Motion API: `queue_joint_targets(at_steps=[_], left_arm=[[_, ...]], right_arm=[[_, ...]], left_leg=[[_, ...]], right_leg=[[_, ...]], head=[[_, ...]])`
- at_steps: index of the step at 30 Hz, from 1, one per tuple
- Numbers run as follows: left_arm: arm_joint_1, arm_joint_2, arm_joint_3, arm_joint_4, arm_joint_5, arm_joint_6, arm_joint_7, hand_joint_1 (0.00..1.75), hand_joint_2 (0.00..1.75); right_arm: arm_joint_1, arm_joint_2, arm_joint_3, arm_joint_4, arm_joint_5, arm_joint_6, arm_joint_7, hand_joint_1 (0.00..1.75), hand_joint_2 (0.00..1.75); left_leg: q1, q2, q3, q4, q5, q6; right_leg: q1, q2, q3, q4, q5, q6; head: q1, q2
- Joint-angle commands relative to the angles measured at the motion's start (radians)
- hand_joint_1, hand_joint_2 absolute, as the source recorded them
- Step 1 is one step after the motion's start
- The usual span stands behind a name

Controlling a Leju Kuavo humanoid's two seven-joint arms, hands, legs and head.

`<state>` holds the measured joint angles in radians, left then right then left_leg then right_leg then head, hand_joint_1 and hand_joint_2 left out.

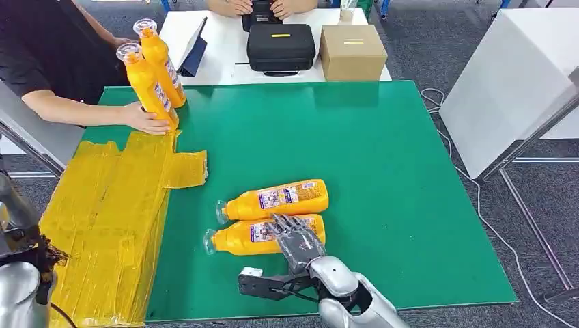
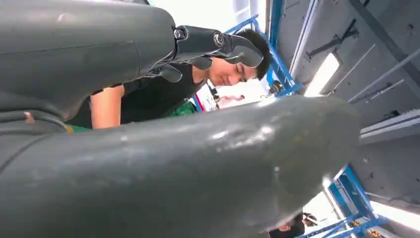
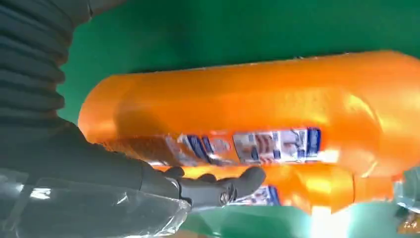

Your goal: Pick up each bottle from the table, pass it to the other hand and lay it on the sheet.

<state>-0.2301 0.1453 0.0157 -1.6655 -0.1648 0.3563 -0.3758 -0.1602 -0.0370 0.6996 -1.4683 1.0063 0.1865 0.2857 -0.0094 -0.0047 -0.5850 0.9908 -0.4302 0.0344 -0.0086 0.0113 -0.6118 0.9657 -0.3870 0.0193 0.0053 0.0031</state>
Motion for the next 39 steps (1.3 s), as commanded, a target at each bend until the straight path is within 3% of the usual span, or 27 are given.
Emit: queue_joint_targets(at_steps=[1, 9, 17, 28, 39], left_arm=[[-0.006, -0.03, 0.053, 0.0, 0.009, 0.002, 0.009, 0.0, 0.0], [0.017, -0.043, 0.078, -0.027, 0.007, -0.001, 0.014, 0.0, 0.0], [0.022, -0.06, 0.09, -0.026, 0.002, -0.015, 0.013, 0.0, 0.0], [0.018, -0.05, 0.098, -0.005, 0.025, -0.018, 0.0, 0.0, 0.0], [-0.003, -0.05, 0.095, 0.023, 0.037, -0.03, -0.012, 0.0, 0.0]], right_arm=[[-0.073, 0.038, 0.043, 0.186, -0.015, 0.017, -0.008, 0.0, 1.75], [-0.072, 0.025, 0.003, 0.196, 0.015, 0.025, 0.024, 0.0, 1.75], [-0.036, -0.039, -0.135, 0.136, 0.113, 0.028, 0.042, 0.0, 1.75], [0.032, -0.1, -0.17, 0.059, 0.124, 0.048, 0.034, 0.0, 1.75], [0.03, -0.118, -0.148, 0.083, 0.088, 0.05, 0.016, 0.0, 1.75]], left_leg=[[0.001, 0.002, 0.005, -0.001, -0.002, -0.003], [0.001, 0.001, 0.007, -0.001, -0.002, -0.003], [0.0, -0.003, 0.006, -0.001, -0.001, -0.002], [0.0, -0.003, 0.004, -0.001, -0.001, -0.001], [0.001, -0.004, 0.009, -0.001, -0.002, -0.003]], right_leg=[[0.001, 0.001, 0.005, -0.002, -0.001, -0.001], [0.001, 0.0, 0.007, -0.002, -0.002, -0.001], [0.001, -0.004, 0.007, -0.002, -0.002, 0.0], [0.0, -0.004, 0.005, -0.002, -0.001, 0.0], [0.001, -0.005, 0.01, -0.003, -0.003, -0.001]], head=[[0.0, 0.0], [0.0, 0.0], [0.0, 0.0], [0.0, 0.0], [0.0, 0.0]])
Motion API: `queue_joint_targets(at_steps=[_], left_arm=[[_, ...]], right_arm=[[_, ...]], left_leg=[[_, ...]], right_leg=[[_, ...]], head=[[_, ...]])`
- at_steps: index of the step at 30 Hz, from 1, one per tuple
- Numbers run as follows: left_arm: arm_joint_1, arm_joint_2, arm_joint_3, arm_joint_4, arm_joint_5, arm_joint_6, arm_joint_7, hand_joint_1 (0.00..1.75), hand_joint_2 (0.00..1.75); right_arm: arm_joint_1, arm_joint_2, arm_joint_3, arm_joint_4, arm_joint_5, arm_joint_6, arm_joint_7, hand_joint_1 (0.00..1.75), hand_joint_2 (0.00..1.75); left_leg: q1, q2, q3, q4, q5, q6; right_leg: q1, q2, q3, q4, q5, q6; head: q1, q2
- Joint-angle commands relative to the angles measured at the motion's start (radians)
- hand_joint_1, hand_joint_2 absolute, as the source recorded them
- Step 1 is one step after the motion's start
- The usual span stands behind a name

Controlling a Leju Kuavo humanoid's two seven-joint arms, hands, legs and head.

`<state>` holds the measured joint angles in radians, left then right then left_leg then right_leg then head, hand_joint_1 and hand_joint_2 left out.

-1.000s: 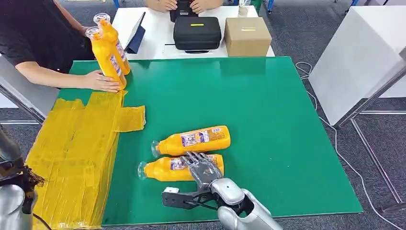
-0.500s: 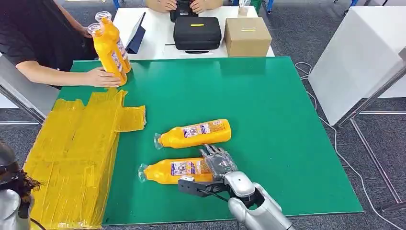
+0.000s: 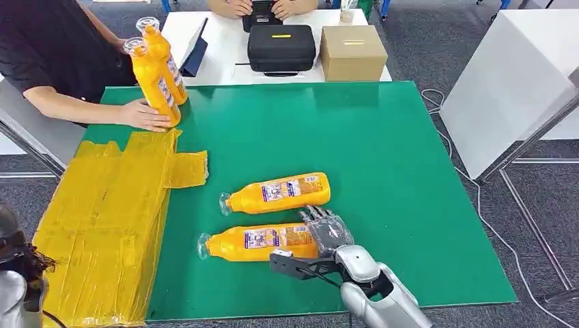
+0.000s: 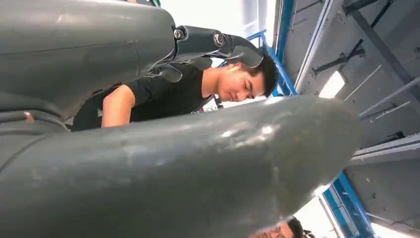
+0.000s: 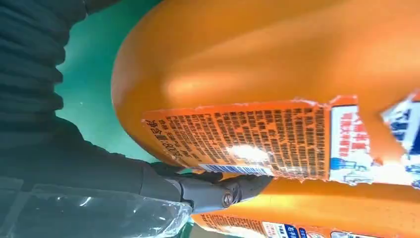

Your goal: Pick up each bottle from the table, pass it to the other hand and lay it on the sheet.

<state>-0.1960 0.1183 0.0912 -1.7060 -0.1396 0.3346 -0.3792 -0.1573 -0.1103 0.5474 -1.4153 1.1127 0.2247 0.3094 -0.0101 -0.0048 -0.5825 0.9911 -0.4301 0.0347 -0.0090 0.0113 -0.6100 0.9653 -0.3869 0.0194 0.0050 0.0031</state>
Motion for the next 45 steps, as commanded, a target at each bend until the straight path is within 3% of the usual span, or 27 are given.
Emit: queue_joint_targets(at_steps=[1, 20, 25, 37, 45], left_arm=[[-0.035, -0.021, 0.019, 0.064, 0.015, -0.01, -0.011, 0.0, 0.0], [-0.046, -0.023, 0.015, 0.082, 0.037, -0.005, -0.034, 0.0, 0.0], [-0.044, -0.041, 0.006, 0.077, 0.026, -0.012, -0.035, 0.0, 0.0], [-0.068, -0.062, -0.002, 0.093, 0.013, -0.011, -0.032, 0.0, 0.0], [-0.101, -0.047, 0.006, 0.105, 0.01, -0.007, -0.016, 0.0, 0.0]], right_arm=[[0.033, -0.045, 0.006, 0.026, -0.026, 0.014, -0.01, 0.0, 1.75], [0.016, -0.006, 0.088, -0.043, -0.077, 0.035, -0.009, 0.0, 1.75], [-0.05, 0.035, 0.117, 0.034, -0.094, 0.031, -0.008, 0.0, 1.75], [-0.094, 0.083, 0.128, 0.102, -0.094, 0.019, 0.011, 0.0, 1.75], [-0.145, 0.117, 0.128, 0.162, -0.093, 0.019, 0.009, 0.0, 1.75]], left_leg=[[0.001, -0.003, 0.004, -0.001, -0.001, -0.002], [0.001, -0.001, 0.004, -0.001, -0.001, -0.003], [0.001, 0.001, 0.004, -0.001, -0.001, -0.003], [0.001, 0.0, 0.002, -0.001, -0.001, -0.002], [0.001, 0.0, 0.002, -0.001, -0.001, -0.002]], right_leg=[[0.001, -0.004, 0.005, -0.001, -0.002, 0.0], [0.001, -0.002, 0.004, -0.001, -0.001, -0.001], [0.001, 0.0, 0.003, -0.001, -0.001, -0.001], [0.001, 0.0, 0.003, -0.001, 0.0, -0.001], [0.001, -0.001, 0.003, -0.001, -0.001, -0.001]], head=[[0.0, 0.0], [0.0, 0.0], [0.0, 0.0], [0.0, 0.0], [0.0, 0.0]])
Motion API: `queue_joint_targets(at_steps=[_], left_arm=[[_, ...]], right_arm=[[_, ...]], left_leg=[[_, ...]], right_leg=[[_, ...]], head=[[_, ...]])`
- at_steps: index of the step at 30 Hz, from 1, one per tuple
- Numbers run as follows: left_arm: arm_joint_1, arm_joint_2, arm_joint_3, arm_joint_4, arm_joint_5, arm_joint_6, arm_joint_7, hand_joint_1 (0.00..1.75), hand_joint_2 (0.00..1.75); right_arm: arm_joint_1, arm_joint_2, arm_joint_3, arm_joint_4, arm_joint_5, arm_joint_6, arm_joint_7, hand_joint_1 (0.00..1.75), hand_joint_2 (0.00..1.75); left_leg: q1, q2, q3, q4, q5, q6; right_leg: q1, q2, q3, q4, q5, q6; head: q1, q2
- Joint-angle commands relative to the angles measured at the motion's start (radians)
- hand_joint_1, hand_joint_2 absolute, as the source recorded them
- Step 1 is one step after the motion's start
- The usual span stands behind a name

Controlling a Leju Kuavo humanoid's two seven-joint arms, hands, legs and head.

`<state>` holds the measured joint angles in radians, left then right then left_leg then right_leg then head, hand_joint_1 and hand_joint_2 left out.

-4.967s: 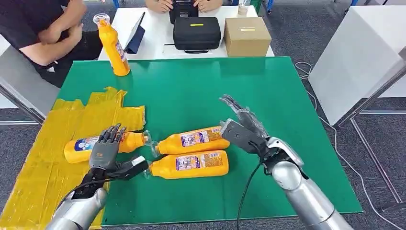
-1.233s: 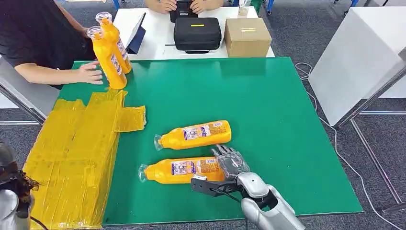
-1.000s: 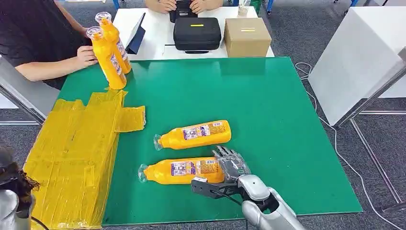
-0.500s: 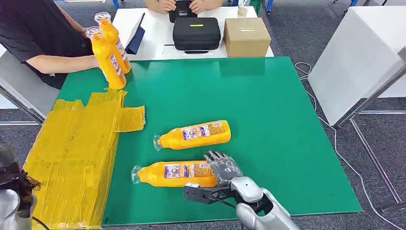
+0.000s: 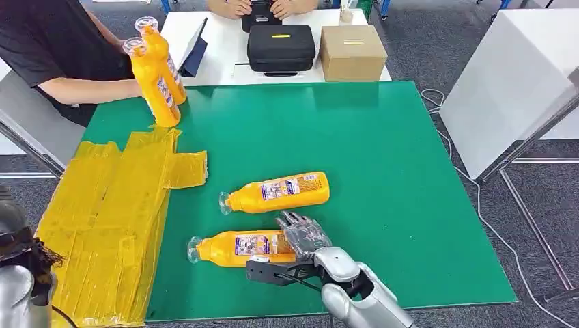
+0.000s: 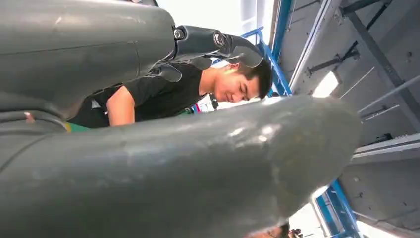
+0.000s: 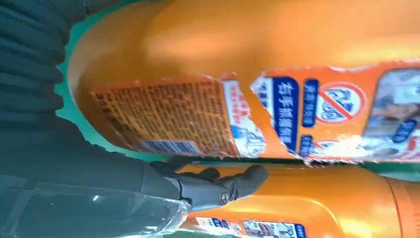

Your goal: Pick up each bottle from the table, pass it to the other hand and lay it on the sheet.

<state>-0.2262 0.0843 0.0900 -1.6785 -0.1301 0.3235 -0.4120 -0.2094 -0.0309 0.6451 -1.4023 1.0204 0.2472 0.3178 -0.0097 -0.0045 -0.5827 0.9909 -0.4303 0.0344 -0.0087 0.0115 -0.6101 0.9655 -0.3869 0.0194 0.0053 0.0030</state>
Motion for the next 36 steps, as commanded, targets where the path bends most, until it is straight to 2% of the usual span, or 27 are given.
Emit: queue_joint_targets(at_steps=[1, 12, 13, 14, 27, 31, 33, 36], left_arm=[[-0.067, -0.011, 0.009, 0.075, 0.0, 0.005, 0.016, 0.0, 0.0], [-0.061, -0.011, 0.014, 0.071, 0.008, 0.013, 0.015, 0.0, 0.0], [-0.058, -0.01, 0.015, 0.068, 0.009, 0.014, 0.014, 0.0, 0.0], [-0.063, -0.009, 0.016, 0.07, 0.012, 0.015, 0.014, 0.0, 0.0], [-0.05, 0.001, 0.026, 0.064, 0.028, 0.022, 0.01, 0.0, 0.0], [-0.054, -0.002, 0.035, 0.057, 0.03, 0.027, 0.009, 0.0, 0.0], [-0.051, -0.003, 0.04, 0.052, 0.03, 0.028, 0.009, 0.0, 0.0], [-0.044, -0.003, 0.048, 0.047, 0.03, 0.027, 0.008, 0.0, 0.0]], right_arm=[[-0.096, 0.04, 0.032, 0.155, -0.001, -0.003, 0.001, 0.0, 1.75], [-0.097, 0.046, 0.042, 0.177, -0.006, 0.015, 0.0, 0.0, 1.75], [-0.093, 0.046, 0.043, 0.181, -0.005, 0.017, 0.0, 1.47, 1.75], [-0.094, 0.049, 0.047, 0.188, -0.003, 0.024, 0.002, 1.75, 1.75], [-0.097, 0.045, 0.059, 0.223, 0.003, 0.042, -0.006, 1.75, 1.75], [-0.109, 0.047, 0.075, 0.286, 0.009, 0.046, -0.019, 1.75, 1.75], [-0.114, 0.052, 0.086, 0.322, 0.016, 0.041, -0.028, 1.75, 1.75], [-0.118, 0.056, 0.101, 0.366, 0.026, 0.033, -0.035, 1.75, 1.75]], left_leg=[[0.0, 0.001, 0.003, -0.001, -0.001, -0.002], [0.001, 0.0, 0.004, -0.001, -0.002, -0.003], [0.001, 0.0, 0.004, -0.001, -0.001, -0.002], [0.001, 0.0, 0.002, -0.001, 0.0, -0.002], [0.001, 0.0, 0.005, -0.001, -0.001, -0.002], [0.002, 0.0, 0.008, -0.002, -0.002, -0.004], [0.001, 0.0, 0.004, -0.001, 0.0, -0.002], [0.002, 0.001, 0.008, -0.002, -0.001, -0.003]], right_leg=[[0.0, 0.0, 0.002, -0.001, -0.001, -0.001], [0.001, -0.001, 0.005, -0.001, -0.002, -0.001], [0.001, -0.001, 0.004, -0.001, -0.001, -0.001], [0.0, -0.001, 0.002, -0.001, 0.0, 0.0], [0.001, -0.001, 0.005, -0.002, -0.001, -0.001], [0.002, -0.001, 0.009, -0.002, -0.002, -0.001], [0.001, 0.0, 0.004, -0.002, 0.0, -0.001], [0.002, 0.0, 0.008, -0.003, -0.001, -0.001]], head=[[0.0, 0.0], [0.0, 0.0], [0.0, 0.0], [0.0, 0.0], [0.0, 0.0], [0.0, 0.0], [0.0, 0.0], [0.0, 0.0]])
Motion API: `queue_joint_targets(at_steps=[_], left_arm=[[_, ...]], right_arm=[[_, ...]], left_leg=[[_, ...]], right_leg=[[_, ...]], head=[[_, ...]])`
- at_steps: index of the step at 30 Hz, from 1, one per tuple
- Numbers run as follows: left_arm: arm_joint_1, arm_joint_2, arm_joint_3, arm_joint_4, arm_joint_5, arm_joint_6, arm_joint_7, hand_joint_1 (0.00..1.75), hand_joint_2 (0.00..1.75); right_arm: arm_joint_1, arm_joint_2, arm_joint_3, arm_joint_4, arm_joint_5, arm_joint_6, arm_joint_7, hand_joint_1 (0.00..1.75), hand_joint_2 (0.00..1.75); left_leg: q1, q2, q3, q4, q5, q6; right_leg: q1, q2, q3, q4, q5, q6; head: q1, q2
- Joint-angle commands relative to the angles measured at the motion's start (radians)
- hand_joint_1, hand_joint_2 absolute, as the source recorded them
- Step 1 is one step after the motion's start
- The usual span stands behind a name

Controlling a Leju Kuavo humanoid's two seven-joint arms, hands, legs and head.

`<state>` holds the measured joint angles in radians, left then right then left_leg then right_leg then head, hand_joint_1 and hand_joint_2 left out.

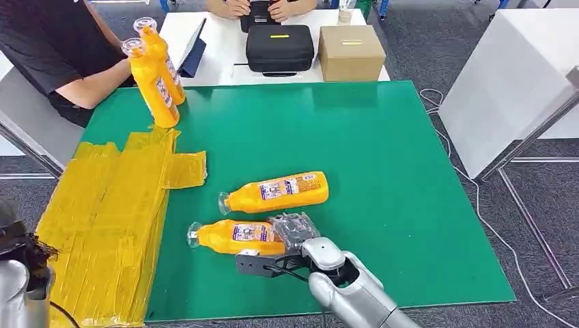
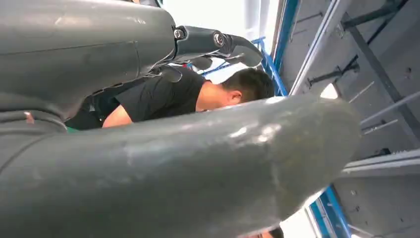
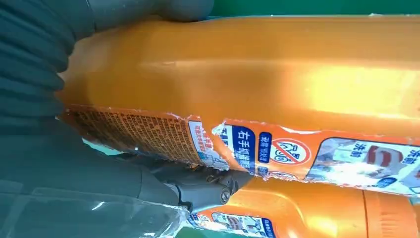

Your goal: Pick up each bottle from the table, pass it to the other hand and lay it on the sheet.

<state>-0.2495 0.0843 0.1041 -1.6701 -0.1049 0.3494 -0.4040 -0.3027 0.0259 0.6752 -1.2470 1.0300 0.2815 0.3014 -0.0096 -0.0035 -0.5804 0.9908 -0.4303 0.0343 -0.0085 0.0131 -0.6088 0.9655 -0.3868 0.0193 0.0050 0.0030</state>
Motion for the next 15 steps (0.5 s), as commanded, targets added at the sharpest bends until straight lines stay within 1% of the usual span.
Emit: queue_joint_targets(at_steps=[1, 4, 6, 10, 12, 15], left_arm=[[-0.013, -0.003, 0.039, 0.035, 0.005, 0.003, -0.001, 0.0, 0.0], [0.014, 0.0, 0.054, 0.018, 0.006, 0.003, -0.004, 0.0, 0.0], [0.018, -0.001, 0.057, 0.014, 0.008, 0.001, -0.006, 0.0, 0.0], [0.018, -0.001, 0.057, 0.014, 0.008, 0.001, -0.006, 0.0, 0.0], [0.022, -0.002, 0.061, 0.009, 0.004, 0.003, -0.005, 0.0, 0.0], [0.045, 0.005, 0.074, -0.012, 0.01, -0.017, -0.006, 0.0, 0.0]], right_arm=[[-0.025, 0.003, 0.069, 0.224, 0.015, -0.008, -0.026, 1.75, 1.75], [-0.038, 0.005, 0.036, 0.2, -0.027, -0.036, -0.06, 1.75, 1.75], [-0.044, 0.0, 0.031, 0.18, -0.035, -0.016, -0.06, 1.75, 1.75], [-0.044, 0.0, 0.031, 0.18, -0.035, -0.016, -0.06, 1.75, 1.75], [-0.038, -0.004, -0.011, 0.114, -0.126, -0.015, -0.093, 1.75, 1.75], [-0.047, -0.051, -0.058, -0.067, -0.283, 0.019, -0.108, 1.75, 1.75]], left_leg=[[0.001, 0.0, 0.006, -0.002, -0.001, -0.003], [0.001, 0.001, 0.008, -0.002, -0.001, -0.003], [0.001, 0.004, 0.01, -0.002, -0.002, -0.004], [0.001, 0.002, 0.011, -0.002, -0.001, -0.004], [0.002, 0.002, 0.011, -0.002, -0.001, -0.005], [0.002, 0.003, 0.011, -0.001, -0.001, -0.005]], right_leg=[[0.001, -0.001, 0.006, -0.003, -0.001, -0.001], [0.001, 0.0, 0.008, -0.003, 0.0, -0.001], [0.001, 0.002, 0.009, -0.002, 0.0, -0.001], [0.002, 0.001, 0.009, -0.002, 0.0, -0.002], [0.003, 0.001, 0.01, -0.002, 0.0, -0.002], [0.003, 0.001, 0.01, -0.001, 0.0, -0.003]], head=[[0.0, 0.0], [0.0, 0.0], [0.0, 0.0], [0.0, 0.0], [0.0, 0.0], [0.0, 0.0]])
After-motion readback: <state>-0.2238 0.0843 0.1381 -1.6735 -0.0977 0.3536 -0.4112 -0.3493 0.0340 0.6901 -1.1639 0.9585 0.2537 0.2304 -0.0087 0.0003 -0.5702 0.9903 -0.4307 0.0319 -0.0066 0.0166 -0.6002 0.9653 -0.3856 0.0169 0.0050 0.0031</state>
